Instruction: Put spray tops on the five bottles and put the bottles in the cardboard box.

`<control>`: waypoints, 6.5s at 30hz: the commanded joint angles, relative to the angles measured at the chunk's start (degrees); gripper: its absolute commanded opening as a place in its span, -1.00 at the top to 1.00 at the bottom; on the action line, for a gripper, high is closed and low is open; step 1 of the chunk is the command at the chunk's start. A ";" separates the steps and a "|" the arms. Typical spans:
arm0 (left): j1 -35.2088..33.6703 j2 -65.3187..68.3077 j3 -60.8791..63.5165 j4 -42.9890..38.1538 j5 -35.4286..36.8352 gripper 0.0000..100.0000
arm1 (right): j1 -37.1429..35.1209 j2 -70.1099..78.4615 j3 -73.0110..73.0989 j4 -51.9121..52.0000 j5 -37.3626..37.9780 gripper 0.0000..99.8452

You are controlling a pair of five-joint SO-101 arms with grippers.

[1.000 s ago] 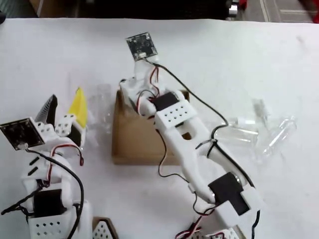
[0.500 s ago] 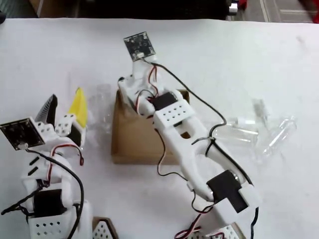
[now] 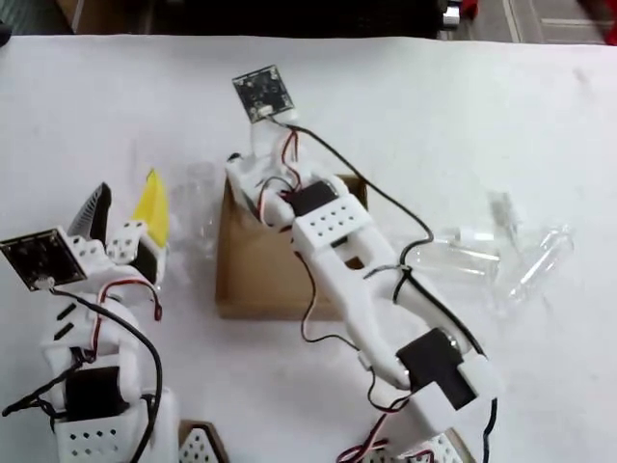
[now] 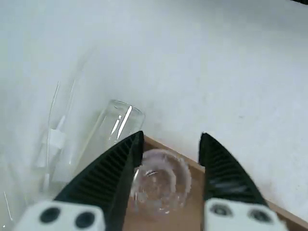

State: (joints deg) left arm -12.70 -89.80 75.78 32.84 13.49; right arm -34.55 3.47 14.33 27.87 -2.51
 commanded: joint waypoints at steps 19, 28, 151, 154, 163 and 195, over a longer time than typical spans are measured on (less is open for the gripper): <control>0.66 -0.66 -0.62 -1.67 -0.62 0.56 | 0.84 -16.13 -1.58 8.92 0.35 0.53; 0.66 -0.57 -0.62 -1.23 0.09 0.56 | 26.77 -47.60 -1.14 18.86 -4.04 0.53; -2.51 97.89 -62.33 16.62 -13.19 0.96 | 42.42 -45.32 53.45 -12.00 -6.42 0.53; -2.51 91.38 -62.86 20.75 -13.54 0.96 | 42.42 -45.32 53.45 -12.00 -6.42 0.53; 4.53 69.49 -62.33 42.37 -42.02 0.96 | 42.42 -45.32 53.45 -12.00 -6.42 0.53; 0.22 81.98 -48.44 26.90 -12.13 0.66 | 42.24 -45.23 53.45 -12.00 -6.42 0.53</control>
State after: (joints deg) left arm -11.47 -7.87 27.78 60.97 -23.87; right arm 7.47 -41.89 68.22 17.23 -9.10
